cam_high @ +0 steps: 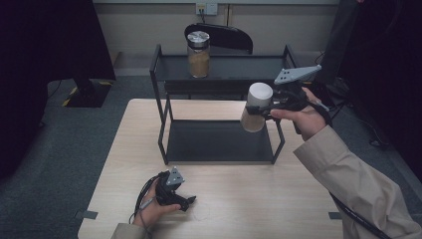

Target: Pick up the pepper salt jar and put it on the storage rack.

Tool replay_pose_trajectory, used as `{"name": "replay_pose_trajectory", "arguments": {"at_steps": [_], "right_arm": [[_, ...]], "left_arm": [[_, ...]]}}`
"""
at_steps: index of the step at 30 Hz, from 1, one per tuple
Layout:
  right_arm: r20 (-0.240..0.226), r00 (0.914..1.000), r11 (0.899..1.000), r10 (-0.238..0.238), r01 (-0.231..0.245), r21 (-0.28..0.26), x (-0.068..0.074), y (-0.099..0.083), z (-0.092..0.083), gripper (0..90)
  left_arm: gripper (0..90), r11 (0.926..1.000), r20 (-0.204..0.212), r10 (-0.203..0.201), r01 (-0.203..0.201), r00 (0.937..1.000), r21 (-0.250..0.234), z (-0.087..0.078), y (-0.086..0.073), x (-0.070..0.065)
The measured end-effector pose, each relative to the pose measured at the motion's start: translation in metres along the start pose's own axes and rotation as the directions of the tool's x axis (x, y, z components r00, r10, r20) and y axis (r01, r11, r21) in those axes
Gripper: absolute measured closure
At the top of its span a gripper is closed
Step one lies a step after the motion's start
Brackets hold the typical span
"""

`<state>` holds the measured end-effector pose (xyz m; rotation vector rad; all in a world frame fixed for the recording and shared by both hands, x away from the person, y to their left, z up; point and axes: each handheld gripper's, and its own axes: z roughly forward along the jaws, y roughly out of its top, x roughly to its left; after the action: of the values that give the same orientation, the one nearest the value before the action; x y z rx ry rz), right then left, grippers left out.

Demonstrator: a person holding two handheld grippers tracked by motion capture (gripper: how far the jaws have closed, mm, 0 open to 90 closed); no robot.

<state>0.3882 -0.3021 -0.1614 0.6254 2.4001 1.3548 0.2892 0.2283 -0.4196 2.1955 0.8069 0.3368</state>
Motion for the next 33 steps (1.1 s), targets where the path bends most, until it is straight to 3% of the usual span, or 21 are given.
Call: {"name": "replay_pose_trajectory", "arguments": {"at_steps": [33], "right_arm": [[0.009, 0.9997, 1.000, -0.022, 0.022, -0.012, 0.000, 0.060, -0.014, 35.2]], "left_arm": [[0.0, 1.0000, 0.000, 0.000, 0.000, 1.0000, 0.000, 0.000, 0.000, 0.000]]}}
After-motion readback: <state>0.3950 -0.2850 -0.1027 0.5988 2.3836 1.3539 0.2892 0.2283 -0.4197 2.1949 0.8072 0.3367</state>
